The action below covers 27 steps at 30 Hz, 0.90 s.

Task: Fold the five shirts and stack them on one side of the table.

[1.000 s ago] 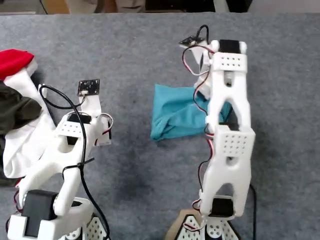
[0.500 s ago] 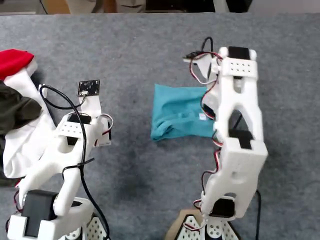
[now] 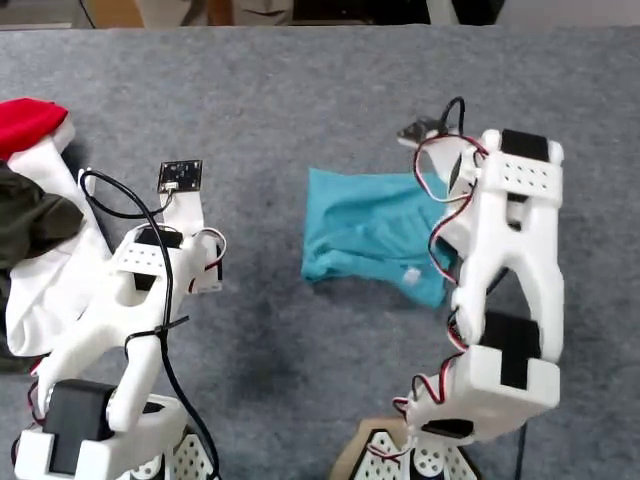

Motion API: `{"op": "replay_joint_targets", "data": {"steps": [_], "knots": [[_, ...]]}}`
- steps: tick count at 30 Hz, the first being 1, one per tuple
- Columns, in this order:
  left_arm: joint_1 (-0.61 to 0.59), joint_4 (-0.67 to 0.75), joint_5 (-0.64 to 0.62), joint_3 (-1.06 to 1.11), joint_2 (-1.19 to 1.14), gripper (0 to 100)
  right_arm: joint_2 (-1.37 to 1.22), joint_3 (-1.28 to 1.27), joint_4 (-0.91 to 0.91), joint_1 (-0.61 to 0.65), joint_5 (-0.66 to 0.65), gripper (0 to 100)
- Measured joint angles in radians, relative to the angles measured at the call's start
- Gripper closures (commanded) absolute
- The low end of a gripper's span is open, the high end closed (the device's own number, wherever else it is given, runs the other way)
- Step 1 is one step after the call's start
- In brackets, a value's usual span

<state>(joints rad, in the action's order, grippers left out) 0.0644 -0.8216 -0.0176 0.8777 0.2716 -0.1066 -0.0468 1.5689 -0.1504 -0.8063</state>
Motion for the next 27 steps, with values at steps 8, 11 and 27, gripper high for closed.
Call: {"op": "replay_joint_targets", "data": {"steps": [8,11,27], "knots": [[0.0,0.0,0.0,0.0,0.0,98,-0.221,0.334,0.028,0.172,0.123,88.8],[0.0,0.0,0.0,0.002,0.0,98,-0.388,0.5,0.092,0.187,0.15,82.4],[0.0,0.0,0.0,0.002,0.0,98,-0.667,0.767,0.195,0.157,0.18,86.8]]}}
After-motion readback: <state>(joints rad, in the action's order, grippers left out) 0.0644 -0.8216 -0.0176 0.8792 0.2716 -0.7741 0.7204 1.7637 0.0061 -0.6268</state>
